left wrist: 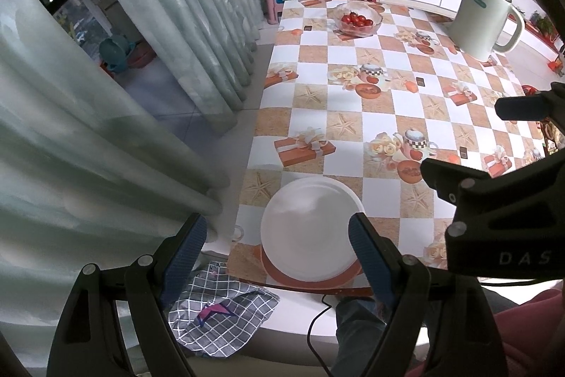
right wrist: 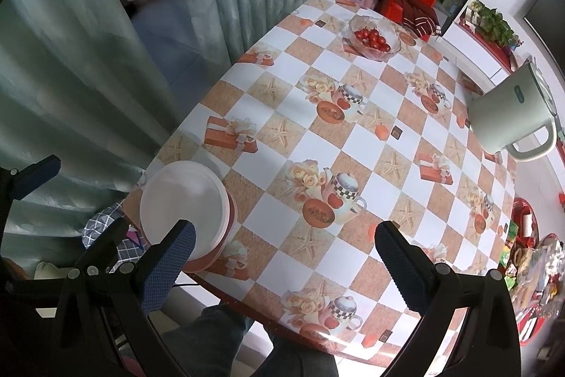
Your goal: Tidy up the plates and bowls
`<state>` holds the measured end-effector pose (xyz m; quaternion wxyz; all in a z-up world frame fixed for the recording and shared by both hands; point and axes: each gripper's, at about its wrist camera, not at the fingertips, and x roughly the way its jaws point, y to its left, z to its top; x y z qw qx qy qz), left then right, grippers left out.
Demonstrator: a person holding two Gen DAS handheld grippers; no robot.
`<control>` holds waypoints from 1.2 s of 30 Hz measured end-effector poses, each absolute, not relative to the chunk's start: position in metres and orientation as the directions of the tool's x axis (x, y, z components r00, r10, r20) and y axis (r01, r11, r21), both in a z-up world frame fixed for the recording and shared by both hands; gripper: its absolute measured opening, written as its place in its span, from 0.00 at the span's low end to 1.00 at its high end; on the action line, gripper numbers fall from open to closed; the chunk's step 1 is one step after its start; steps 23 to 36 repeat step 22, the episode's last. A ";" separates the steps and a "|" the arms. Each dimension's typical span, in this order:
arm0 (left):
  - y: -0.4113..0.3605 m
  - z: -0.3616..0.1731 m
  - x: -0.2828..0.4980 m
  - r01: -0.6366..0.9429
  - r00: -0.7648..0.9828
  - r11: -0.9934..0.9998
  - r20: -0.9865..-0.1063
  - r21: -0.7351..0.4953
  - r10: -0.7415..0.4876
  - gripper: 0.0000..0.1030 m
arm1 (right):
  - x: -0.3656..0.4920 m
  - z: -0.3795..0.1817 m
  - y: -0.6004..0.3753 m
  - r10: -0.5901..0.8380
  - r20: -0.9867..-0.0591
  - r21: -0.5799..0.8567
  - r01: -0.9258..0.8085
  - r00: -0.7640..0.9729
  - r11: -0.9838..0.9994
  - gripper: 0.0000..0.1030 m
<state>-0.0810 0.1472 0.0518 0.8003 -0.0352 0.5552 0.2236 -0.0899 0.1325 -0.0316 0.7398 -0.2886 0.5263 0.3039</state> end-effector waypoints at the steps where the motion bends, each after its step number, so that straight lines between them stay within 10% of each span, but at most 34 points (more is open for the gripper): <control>1: 0.147 0.052 -0.082 -0.399 0.283 0.897 -0.905 0.192 0.319 0.83 | -0.090 -0.031 0.132 0.145 -0.955 -0.106 -0.753 0.260 0.649 0.99; 36: 0.151 0.048 -0.089 -0.410 0.307 0.901 -0.909 0.141 0.282 0.83 | -0.096 -0.040 0.131 0.146 -0.959 -0.093 -0.759 0.242 0.645 0.99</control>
